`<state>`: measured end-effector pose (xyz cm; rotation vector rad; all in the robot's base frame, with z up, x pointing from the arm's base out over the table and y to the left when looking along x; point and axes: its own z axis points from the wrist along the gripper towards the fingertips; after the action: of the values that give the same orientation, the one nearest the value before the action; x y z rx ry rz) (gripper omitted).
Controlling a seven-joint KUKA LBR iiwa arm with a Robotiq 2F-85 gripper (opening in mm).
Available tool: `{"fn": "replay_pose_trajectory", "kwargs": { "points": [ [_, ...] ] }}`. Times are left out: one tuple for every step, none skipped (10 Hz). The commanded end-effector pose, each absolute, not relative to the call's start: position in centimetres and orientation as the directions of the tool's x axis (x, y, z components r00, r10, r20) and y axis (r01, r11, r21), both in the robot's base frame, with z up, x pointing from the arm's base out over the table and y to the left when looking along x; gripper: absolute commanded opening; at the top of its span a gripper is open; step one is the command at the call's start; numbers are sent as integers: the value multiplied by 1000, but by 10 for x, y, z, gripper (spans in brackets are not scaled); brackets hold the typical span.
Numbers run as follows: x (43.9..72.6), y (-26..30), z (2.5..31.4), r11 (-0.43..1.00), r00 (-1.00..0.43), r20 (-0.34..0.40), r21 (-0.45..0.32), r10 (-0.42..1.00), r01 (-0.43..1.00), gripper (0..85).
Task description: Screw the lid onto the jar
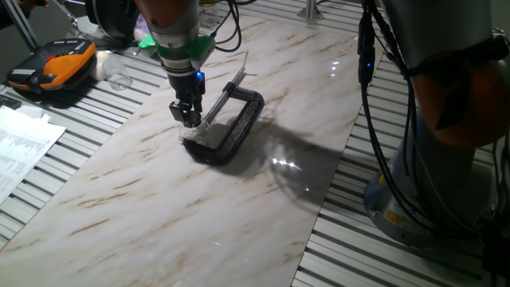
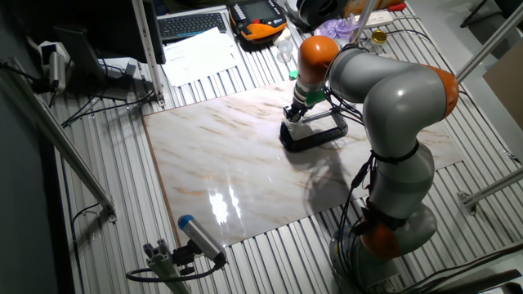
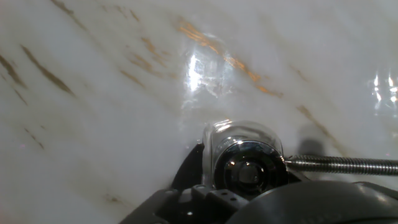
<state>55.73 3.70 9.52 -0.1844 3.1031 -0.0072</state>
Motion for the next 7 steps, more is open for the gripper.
{"fn": "replay_pose_trajectory", "kwargs": {
  "points": [
    [558,37,96,993,-992,-36,-9,-118,-118,680],
    [558,37,96,993,-992,-36,-9,-118,-118,680],
    [558,37,96,993,-992,-36,-9,-118,-118,680],
    [558,37,95,993,-992,-36,-9,-118,-118,680],
    [559,37,93,993,-992,-36,-8,-120,-120,680],
    [559,37,93,993,-992,-36,-8,-120,-120,680],
    [559,37,94,993,-992,-35,-5,-120,-120,680]
  ]
}}
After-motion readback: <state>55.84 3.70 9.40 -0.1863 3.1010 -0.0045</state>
